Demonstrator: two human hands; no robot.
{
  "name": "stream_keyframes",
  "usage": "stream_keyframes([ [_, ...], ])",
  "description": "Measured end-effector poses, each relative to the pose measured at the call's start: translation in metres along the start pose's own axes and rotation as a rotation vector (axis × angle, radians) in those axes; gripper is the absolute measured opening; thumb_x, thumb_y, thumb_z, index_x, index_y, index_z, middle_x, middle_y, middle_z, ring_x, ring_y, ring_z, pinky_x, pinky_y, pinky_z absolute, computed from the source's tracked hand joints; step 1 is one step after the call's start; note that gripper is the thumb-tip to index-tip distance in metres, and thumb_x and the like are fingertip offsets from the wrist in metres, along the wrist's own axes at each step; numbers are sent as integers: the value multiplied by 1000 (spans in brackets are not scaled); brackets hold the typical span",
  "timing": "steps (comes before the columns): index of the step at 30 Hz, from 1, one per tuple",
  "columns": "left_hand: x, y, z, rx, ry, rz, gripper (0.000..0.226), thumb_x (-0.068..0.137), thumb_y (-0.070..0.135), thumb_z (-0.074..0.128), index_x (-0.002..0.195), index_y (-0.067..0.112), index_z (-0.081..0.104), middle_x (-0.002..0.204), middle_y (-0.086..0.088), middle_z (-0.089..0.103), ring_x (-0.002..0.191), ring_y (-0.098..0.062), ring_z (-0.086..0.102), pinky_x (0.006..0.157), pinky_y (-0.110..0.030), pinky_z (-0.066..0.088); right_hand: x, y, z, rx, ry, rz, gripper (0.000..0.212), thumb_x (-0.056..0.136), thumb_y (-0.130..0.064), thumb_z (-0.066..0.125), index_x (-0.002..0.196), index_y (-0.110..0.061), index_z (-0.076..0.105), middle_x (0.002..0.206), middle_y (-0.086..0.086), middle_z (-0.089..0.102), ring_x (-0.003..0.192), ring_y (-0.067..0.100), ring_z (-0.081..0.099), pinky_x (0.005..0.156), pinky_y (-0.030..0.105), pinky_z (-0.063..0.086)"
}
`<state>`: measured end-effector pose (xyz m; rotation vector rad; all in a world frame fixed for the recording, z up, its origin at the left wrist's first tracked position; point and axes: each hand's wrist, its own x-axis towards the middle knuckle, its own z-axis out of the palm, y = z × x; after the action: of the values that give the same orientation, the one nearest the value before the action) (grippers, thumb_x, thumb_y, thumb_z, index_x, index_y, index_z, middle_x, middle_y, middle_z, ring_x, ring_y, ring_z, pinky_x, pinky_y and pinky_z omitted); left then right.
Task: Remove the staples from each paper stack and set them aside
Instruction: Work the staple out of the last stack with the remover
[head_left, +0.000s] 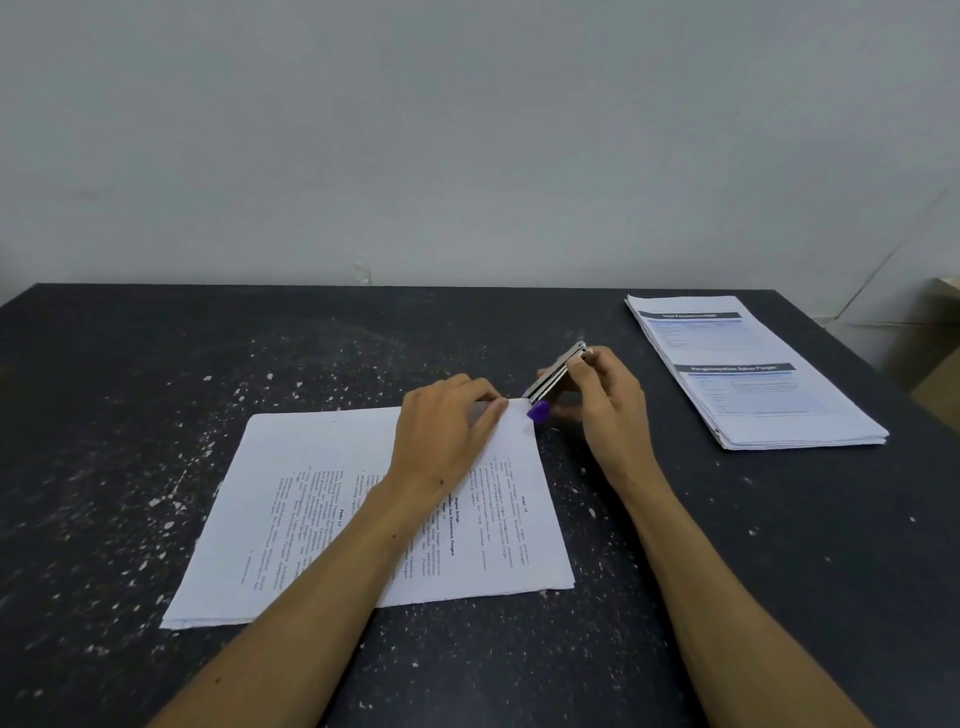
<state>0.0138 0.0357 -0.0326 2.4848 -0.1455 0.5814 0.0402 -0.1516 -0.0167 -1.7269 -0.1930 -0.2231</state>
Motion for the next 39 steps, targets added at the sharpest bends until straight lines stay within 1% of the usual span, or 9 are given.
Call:
stream_keyframes([
  [12, -3, 1, 0, 10, 47, 70, 24, 96, 41, 68, 107, 22, 79, 103, 2, 77, 92, -13, 69, 97, -46, 56, 0, -3, 0, 52, 7, 54, 24, 110, -13, 40, 111, -4, 62, 103, 8, 78, 94, 21, 78, 81, 41, 64],
  [22, -3, 0, 1, 11, 30, 73, 25, 97, 42, 68, 109, 22, 78, 106, 1, 77, 94, -13, 68, 98, -46, 55, 2, 0, -4, 96, -50, 122, 24, 111, -24, 45, 117, -8, 61, 110, 7, 78, 99, 23, 77, 81, 46, 64],
  [27, -3, 1, 0, 1, 31, 72, 25, 97, 40, 68, 109, 21, 77, 106, 0, 77, 95, -14, 68, 100, -46, 55, 3, 2, -4, 110, -17, 108, 24, 109, -29, 50, 119, -8, 58, 112, 8, 77, 103, 23, 76, 83, 49, 64],
  [30, -3, 1, 1, -2, 29, 68, 24, 97, 39, 68, 109, 21, 77, 106, 0, 77, 95, -14, 68, 100, -46, 55, 2, 1, -1, 77, 11, 68, 23, 107, -33, 54, 115, -12, 57, 107, 8, 77, 97, 23, 77, 77, 48, 64],
  [32, -4, 0, 1, -9, 31, 69, 24, 97, 40, 68, 108, 21, 77, 106, 1, 77, 95, -13, 68, 100, -46, 55, 1, 1, 1, 28, 45, 17, 23, 106, -38, 54, 111, -16, 56, 100, 4, 79, 91, 20, 77, 69, 41, 61],
  [34, -4, 0, 1, -20, 22, 57, 25, 97, 40, 67, 109, 20, 77, 109, 0, 77, 96, -15, 68, 102, -45, 54, 1, 0, 3, 17, 83, -4, 26, 105, -46, 54, 107, -20, 54, 95, 3, 80, 90, 17, 77, 74, 33, 56],
  [36, -4, 0, 1, -29, 20, 52, 27, 97, 40, 67, 110, 19, 77, 110, -1, 77, 96, -16, 68, 102, -45, 54, 1, 0, 3, 36, 134, -2, 29, 103, -51, 55, 101, -22, 51, 86, 5, 77, 83, 16, 75, 77, 33, 57],
  [38, -5, 0, 0, -37, 24, 55, 27, 97, 40, 67, 109, 18, 78, 109, -3, 77, 95, -17, 69, 101, -45, 55, 1, -1, 2, 58, 183, 0, 34, 101, -52, 59, 93, -21, 48, 74, 6, 67, 68, 17, 64, 66, 38, 54],
  [39, -5, 0, 0, -42, 24, 54, 27, 97, 39, 67, 109, 18, 78, 109, -3, 77, 95, -17, 69, 101, -46, 55, 1, -1, 2, 65, 201, 8, 36, 100, -52, 61, 90, -21, 47, 72, 6, 60, 65, 18, 55, 63, 37, 50],
])
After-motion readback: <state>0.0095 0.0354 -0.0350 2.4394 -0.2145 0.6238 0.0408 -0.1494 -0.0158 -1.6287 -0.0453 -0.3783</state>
